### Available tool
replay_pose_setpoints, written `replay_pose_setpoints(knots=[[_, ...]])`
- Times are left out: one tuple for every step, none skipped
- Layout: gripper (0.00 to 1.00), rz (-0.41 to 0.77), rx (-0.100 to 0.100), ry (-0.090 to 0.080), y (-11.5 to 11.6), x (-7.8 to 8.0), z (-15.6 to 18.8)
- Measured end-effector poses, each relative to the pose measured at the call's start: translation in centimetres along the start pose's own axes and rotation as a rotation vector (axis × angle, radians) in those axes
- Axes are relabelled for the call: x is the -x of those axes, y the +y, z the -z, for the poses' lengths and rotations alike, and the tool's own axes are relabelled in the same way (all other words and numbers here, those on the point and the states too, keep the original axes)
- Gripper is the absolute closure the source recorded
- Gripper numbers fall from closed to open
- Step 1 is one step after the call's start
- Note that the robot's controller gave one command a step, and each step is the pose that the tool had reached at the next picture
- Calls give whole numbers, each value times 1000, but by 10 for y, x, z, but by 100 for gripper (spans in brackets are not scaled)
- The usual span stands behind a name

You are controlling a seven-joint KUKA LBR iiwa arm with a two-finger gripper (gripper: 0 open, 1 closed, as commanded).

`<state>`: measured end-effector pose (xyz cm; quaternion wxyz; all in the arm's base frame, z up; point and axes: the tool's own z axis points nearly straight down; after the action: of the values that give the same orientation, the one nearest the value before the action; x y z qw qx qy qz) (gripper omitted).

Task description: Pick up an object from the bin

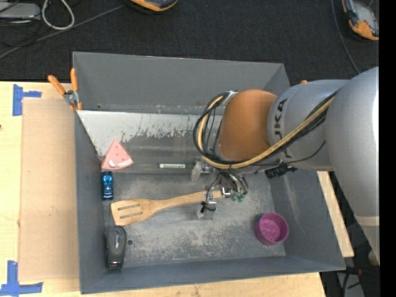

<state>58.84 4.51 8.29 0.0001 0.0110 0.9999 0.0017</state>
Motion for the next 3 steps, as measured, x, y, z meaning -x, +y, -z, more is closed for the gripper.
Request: replay_pose_setpoints(knots=[[0,242,-2,-3,64,5,-11],[100,48,-2,3,34,-3,-13],[100,49,-2,3,34,-3,-13]])
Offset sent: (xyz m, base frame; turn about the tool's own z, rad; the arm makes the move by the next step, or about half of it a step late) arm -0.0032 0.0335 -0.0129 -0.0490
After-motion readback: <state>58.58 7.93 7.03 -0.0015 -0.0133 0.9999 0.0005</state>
